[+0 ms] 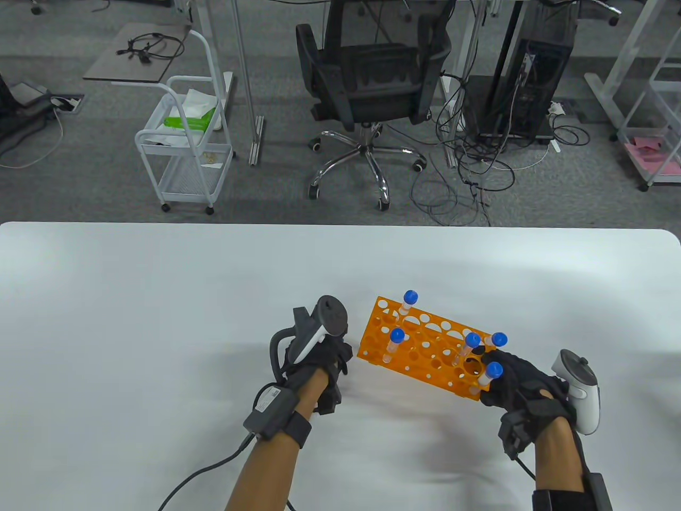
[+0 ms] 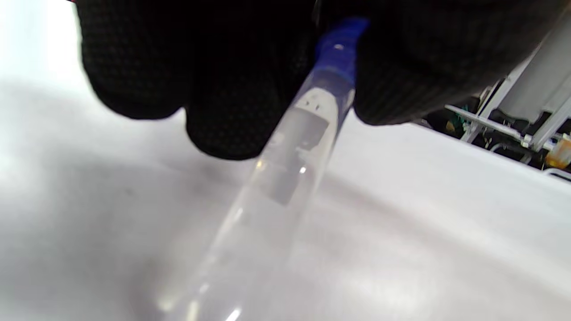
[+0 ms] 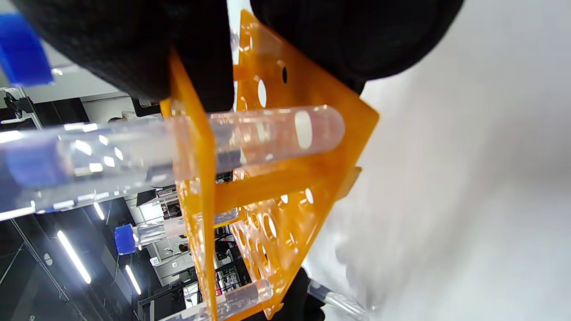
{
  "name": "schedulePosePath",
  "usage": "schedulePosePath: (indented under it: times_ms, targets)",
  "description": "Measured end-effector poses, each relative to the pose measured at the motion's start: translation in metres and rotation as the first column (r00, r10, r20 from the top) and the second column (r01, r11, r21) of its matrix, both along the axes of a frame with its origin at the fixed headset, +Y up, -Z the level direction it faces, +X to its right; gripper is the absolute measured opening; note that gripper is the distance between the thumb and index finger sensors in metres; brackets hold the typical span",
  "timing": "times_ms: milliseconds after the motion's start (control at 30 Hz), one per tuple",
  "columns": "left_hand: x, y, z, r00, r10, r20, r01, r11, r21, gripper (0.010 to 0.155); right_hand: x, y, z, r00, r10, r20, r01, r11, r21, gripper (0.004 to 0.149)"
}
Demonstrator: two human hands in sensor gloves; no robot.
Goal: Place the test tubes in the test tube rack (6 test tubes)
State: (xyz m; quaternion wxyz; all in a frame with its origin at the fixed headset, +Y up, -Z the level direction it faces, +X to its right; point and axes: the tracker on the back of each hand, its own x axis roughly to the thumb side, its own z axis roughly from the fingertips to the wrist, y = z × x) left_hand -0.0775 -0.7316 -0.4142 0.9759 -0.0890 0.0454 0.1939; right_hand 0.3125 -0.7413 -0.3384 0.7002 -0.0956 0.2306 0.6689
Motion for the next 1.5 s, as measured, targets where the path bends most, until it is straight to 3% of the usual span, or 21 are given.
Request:
schedulePosePath:
  times_ms: [267, 433, 533, 833, 967, 1267, 1500]
  targets:
    - [-0.025, 0.03, 0.025, 0.995, 0.094, -0.017, -0.092, 0.991, 0.097, 0.051, -0.002, 0.0, -0.001, 1.0, 0.011, -0.017, -0.011, 1.0, 0.004, 0.046]
    - [-0.024, 0.043, 0.046, 1.0, -0.009, -0.002, 0.009, 0.972, 0.235, 0.052, -0.005, -0.001, -0.002, 0.999, 0.027, -0.031, -0.027, 1.0, 0.004, 0.046]
    - [-0.023, 0.048, 0.051, 0.999, -0.035, -0.002, 0.034, 0.967, 0.252, 0.052, -0.005, -0.001, -0.002, 0.999, 0.034, -0.033, -0.034, 0.999, 0.001, 0.046]
    - [-0.035, 0.075, 0.065, 0.995, 0.096, -0.031, -0.077, 0.921, 0.383, 0.05, -0.007, -0.004, -0.003, 0.998, 0.051, -0.045, -0.052, 0.999, -0.01, 0.046]
    - [-0.04, 0.097, 0.074, 0.986, 0.163, 0.042, -0.163, 0.87, 0.466, 0.051, -0.009, -0.006, -0.004, 0.996, 0.071, -0.054, -0.072, 0.997, -0.019, 0.046]
    - [-0.025, 0.123, 0.092, 0.984, 0.104, 0.145, -0.169, 0.799, 0.577, 0.052, -0.02, -0.002, -0.003, 0.991, 0.087, -0.099, -0.087, 0.996, 0.003, 0.046]
    - [-0.013, 0.12, 0.093, 0.984, 0.049, 0.17, -0.141, 0.797, 0.587, 0.052, -0.023, -0.005, -0.004, 0.988, 0.1, -0.121, -0.101, 0.995, -0.002, 0.046]
